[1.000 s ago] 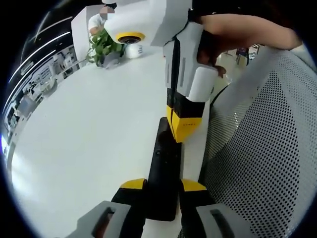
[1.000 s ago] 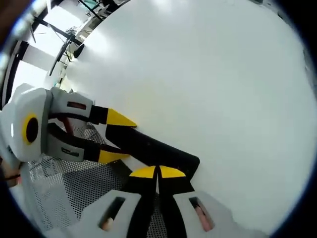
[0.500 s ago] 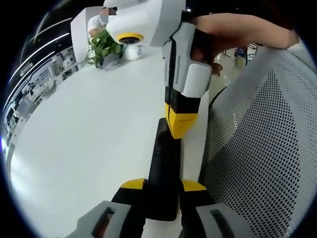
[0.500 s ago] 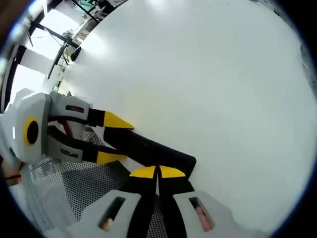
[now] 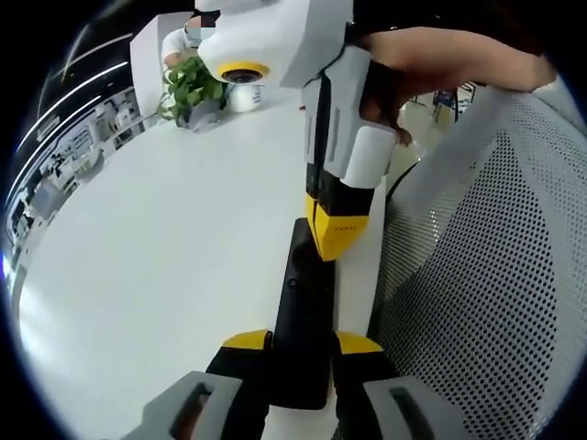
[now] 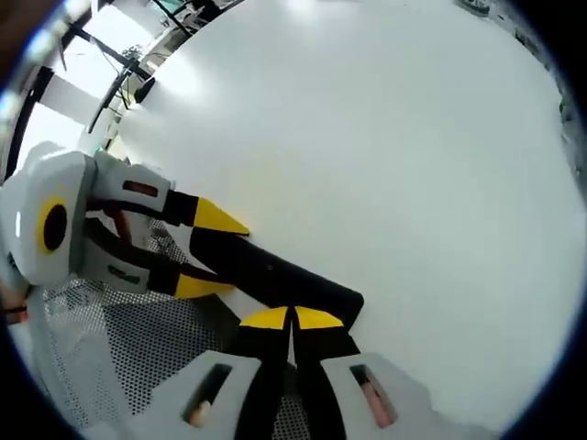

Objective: Press the specified remote control buttons in sequence, fully releasing each button before pressing the next.

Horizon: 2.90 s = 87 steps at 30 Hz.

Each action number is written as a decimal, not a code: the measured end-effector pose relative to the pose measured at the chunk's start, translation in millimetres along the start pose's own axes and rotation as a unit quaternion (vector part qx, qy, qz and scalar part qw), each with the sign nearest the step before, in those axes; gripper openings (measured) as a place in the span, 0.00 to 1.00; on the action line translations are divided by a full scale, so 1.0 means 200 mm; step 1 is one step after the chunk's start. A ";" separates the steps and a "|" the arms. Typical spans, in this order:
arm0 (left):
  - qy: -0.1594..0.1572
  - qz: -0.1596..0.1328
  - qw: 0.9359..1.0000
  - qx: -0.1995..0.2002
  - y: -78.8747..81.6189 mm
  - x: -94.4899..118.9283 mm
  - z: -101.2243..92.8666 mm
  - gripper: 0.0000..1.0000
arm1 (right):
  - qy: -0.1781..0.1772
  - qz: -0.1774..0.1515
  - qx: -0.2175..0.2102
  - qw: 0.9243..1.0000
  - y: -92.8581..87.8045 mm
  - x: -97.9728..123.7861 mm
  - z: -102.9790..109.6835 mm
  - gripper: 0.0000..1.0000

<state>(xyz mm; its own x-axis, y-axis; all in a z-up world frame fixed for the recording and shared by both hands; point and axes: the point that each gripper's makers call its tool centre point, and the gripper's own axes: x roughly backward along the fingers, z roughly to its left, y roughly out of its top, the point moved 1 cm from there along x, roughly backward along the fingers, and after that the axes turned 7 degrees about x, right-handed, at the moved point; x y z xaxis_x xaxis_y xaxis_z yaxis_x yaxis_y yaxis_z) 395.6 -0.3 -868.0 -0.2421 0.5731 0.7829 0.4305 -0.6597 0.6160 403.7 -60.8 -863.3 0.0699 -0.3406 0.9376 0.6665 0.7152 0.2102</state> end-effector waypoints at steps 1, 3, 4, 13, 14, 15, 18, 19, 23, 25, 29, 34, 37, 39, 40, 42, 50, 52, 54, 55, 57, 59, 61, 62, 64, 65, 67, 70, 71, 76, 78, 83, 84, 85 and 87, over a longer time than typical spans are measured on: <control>0.000 0.000 1.000 0.000 0.00 0.00 0.00 0.26 | 0.002 -0.002 0.001 1.000 0.00 0.00 0.00 0.00; 0.000 0.000 1.000 0.001 0.00 0.00 0.00 0.26 | 0.011 -0.005 -0.008 1.000 0.00 0.00 -0.01 0.00; 0.000 -0.001 1.000 0.001 0.00 0.00 0.00 0.26 | 0.015 -0.006 -0.018 1.000 0.00 0.00 -0.01 0.00; 0.000 -0.001 1.000 0.000 0.00 0.00 0.00 0.26 | 0.028 0.009 -0.031 0.999 -0.02 0.00 0.01 0.00; 0.000 -0.001 1.000 0.000 0.00 0.00 0.00 0.26 | 0.037 0.015 -0.039 0.998 -0.02 0.00 0.02 0.00; 0.000 -0.001 1.000 0.000 0.00 0.00 0.00 0.26 | 0.045 0.014 -0.040 0.998 -0.02 0.00 0.03 0.00; 0.000 -0.001 1.000 0.000 0.00 0.00 0.00 0.26 | 0.046 -0.014 -0.044 0.998 0.03 0.02 0.02 0.00; -0.001 -0.001 1.000 0.000 0.00 0.00 0.00 0.26 | 0.043 -0.020 -0.042 0.998 0.04 0.02 0.02 0.00; -0.001 -0.001 1.000 0.000 0.00 0.00 0.00 0.26 | 0.027 -0.025 -0.039 0.999 0.05 0.02 -0.01 0.00; -0.001 0.000 1.000 0.000 0.00 0.00 0.00 0.26 | 0.022 -0.027 -0.034 0.999 0.05 0.02 -0.02 0.00; -0.001 0.000 1.000 -0.001 0.00 0.00 0.00 0.26 | 0.010 -0.027 -0.020 0.999 0.05 0.02 -0.02 0.00; -0.002 0.001 1.000 -0.002 0.00 0.00 0.00 0.26 | 0.002 -0.028 0.008 1.000 0.06 0.00 -0.02 0.00; -0.002 0.000 1.000 -0.002 0.00 -0.01 0.00 0.26 | 0.001 -0.034 0.053 0.998 0.06 0.00 -0.02 0.00; -0.001 -0.001 1.000 -0.002 0.01 -0.01 0.00 0.26 | -0.002 -0.041 0.077 0.996 0.06 0.00 -0.01 0.00; -0.001 0.000 1.000 -0.003 0.00 -0.01 0.00 0.26 | -0.004 -0.044 0.087 0.995 0.05 0.00 -0.01 0.00; -0.001 0.000 1.000 -0.002 0.01 -0.01 0.00 0.26 | -0.009 -0.044 0.108 0.993 0.05 0.00 0.00 0.00; -0.001 0.001 1.000 -0.001 0.00 -0.01 0.00 0.26 | -0.027 -0.053 0.190 0.980 0.05 -0.01 0.00 0.00; -0.001 0.002 1.000 -0.001 0.00 -0.01 0.00 0.26 | -0.025 -0.055 0.184 0.981 0.06 -0.01 -0.01 0.00; -0.001 0.002 1.000 -0.001 0.00 -0.01 0.00 0.26 | -0.021 -0.056 0.178 0.982 0.06 -0.01 -0.02 0.00; -0.001 0.002 1.000 0.000 0.00 -0.01 0.00 0.26 | -0.018 -0.057 0.178 0.982 0.06 -0.01 -0.01 0.00; 0.000 0.002 1.000 0.000 0.00 -0.01 0.00 0.26 | -0.016 -0.053 0.178 0.982 0.06 -0.01 -0.01 0.00; 0.000 0.001 1.000 0.000 0.00 -0.01 0.00 0.26 | -0.022 -0.048 0.194 0.980 0.06 -0.01 -0.01 0.00; 0.000 0.000 1.000 0.001 0.00 -0.01 0.00 0.26 | -0.027 -0.051 0.224 0.973 0.06 -0.01 -0.01 0.00; 0.000 0.000 1.000 0.001 0.00 -0.01 0.00 0.26 | -0.027 -0.052 0.225 0.972 0.06 -0.01 -0.01 0.00; 0.000 0.000 1.000 0.000 0.00 -0.01 0.00 0.26 | -0.025 -0.053 0.224 0.973 0.06 -0.01 -0.01 0.00; 0.000 0.001 1.000 0.000 0.00 -0.01 0.00 0.26 | -0.023 -0.051 0.218 0.974 0.06 -0.01 -0.01 0.00; 0.000 0.001 1.000 0.000 0.00 -0.01 0.00 0.26 | -0.022 -0.048 0.207 0.977 0.06 -0.01 -0.01 0.00; 0.000 0.001 1.000 -0.001 0.00 -0.01 0.00 0.26 | -0.025 -0.044 0.213 0.976 0.07 -0.01 -0.02 0.00; 0.000 0.001 1.000 -0.001 0.00 -0.01 0.00 0.26 | -0.025 -0.041 0.208 0.977 0.07 -0.01 -0.02 0.00; 0.000 0.001 1.000 -0.001 0.00 -0.01 0.00 0.26 | -0.027 -0.041 0.209 0.977 0.07 -0.01 -0.01 0.00; 0.000 0.002 1.000 0.000 0.00 -0.01 0.00 0.26 | -0.029 -0.040 0.209 0.977 0.07 -0.01 -0.01 0.00; 0.001 0.004 1.000 -0.002 0.01 0.00 0.00 0.26 | -0.025 -0.042 0.179 0.983 0.07 0.00 -0.02 0.00; 0.001 0.004 1.000 -0.002 0.01 -0.01 0.00 0.26 | -0.020 -0.043 0.165 0.985 0.07 0.00 -0.02 0.00; 0.001 0.004 1.000 -0.001 0.00 -0.01 0.00 0.26 | -0.019 -0.043 0.160 0.986 0.07 0.00 -0.02 0.00; 0.001 0.003 1.000 -0.001 0.01 -0.01 0.00 0.26 | -0.016 -0.041 0.137 0.990 0.07 0.00 -0.02 0.00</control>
<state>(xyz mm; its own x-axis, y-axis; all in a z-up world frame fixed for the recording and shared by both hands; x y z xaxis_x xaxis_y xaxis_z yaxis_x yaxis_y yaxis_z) 396.2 -1.8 -868.1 -0.2411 0.5675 0.7873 0.4308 -0.6644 0.6108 415.7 -53.1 -862.2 -0.0018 -0.3876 0.9218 0.4428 0.8262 0.3483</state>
